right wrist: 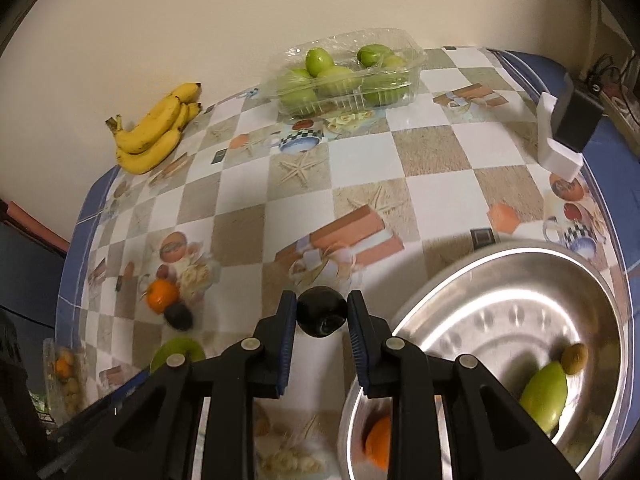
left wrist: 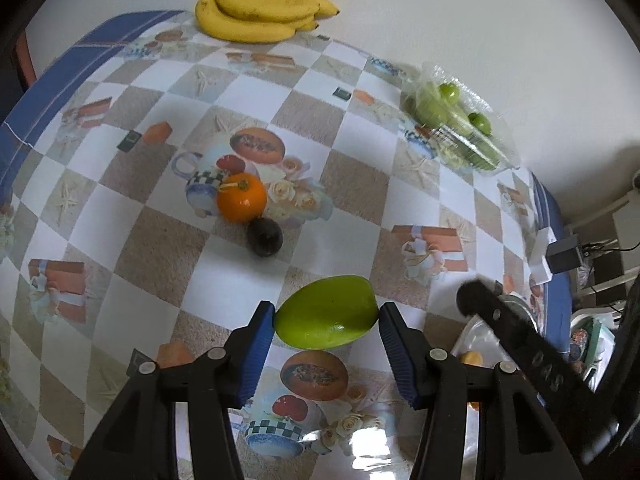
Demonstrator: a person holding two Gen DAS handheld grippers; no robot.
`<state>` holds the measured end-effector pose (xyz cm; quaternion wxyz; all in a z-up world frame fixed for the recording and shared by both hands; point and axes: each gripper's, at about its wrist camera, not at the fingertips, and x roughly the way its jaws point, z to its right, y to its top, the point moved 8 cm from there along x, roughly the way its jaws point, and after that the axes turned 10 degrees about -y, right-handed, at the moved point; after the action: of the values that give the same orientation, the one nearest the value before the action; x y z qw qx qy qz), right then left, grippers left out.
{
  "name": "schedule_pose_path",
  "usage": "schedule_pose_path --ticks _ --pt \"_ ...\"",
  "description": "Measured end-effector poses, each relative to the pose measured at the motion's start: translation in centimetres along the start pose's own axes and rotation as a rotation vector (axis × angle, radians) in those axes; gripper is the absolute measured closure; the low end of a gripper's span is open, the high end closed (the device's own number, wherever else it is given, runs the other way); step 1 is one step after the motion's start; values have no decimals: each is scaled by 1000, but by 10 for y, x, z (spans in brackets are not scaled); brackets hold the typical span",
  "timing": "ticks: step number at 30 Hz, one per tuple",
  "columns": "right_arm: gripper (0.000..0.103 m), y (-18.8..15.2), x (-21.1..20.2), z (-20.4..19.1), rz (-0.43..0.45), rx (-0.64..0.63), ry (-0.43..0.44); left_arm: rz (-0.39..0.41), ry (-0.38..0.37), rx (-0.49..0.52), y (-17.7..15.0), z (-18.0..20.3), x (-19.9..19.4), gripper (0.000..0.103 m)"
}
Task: Organize fruits
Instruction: 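Carry the green mango and dark plum toward the steel bowl with both tools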
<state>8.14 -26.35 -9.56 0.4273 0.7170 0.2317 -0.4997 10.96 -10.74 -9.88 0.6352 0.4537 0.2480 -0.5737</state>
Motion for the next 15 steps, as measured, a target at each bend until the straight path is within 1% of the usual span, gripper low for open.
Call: schedule_pose_path --ticks 6,13,15 --pt "76 -13 -28 1 22 0 0 33 3 40 0 12 -15 46" --pt "76 -30 -58 16 48 5 -19 59 -12 76 -4 25 -31 46" --pt "76 -35 -64 22 51 5 -37 63 -9 94 -7 31 -35 46"
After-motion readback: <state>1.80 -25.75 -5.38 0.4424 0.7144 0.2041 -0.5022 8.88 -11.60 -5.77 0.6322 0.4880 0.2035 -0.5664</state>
